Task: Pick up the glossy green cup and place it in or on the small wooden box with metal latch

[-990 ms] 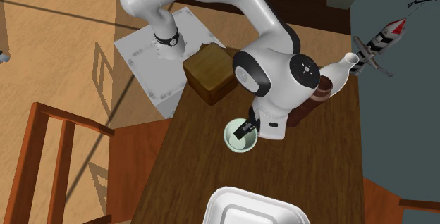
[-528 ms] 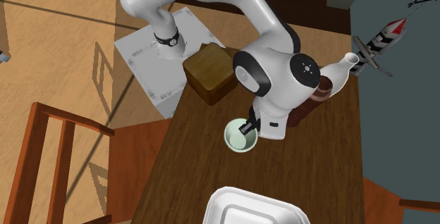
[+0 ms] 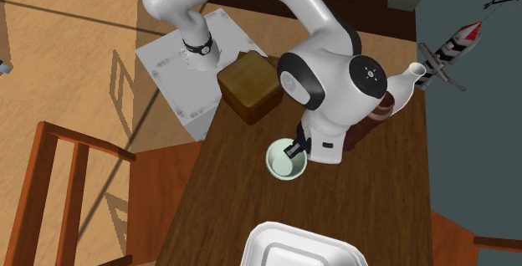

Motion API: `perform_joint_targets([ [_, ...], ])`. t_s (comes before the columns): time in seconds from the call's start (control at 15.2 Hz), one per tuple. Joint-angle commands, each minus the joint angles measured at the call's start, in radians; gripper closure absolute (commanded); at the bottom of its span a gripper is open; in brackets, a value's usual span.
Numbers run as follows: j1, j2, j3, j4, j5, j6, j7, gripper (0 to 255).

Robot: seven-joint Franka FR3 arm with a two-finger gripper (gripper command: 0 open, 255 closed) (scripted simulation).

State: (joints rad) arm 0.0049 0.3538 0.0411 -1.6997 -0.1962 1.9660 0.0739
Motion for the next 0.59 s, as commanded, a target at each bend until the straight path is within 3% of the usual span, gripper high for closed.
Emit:
perform_joint_targets([
  [0.0, 0.000, -0.011, 0.000, 0.011, 0.002, -0.021, -0.004, 255],
  [0.53, 0.001, -0.039, 0.002, 0.079, 0.009, -0.116, -0.020, 255],
])
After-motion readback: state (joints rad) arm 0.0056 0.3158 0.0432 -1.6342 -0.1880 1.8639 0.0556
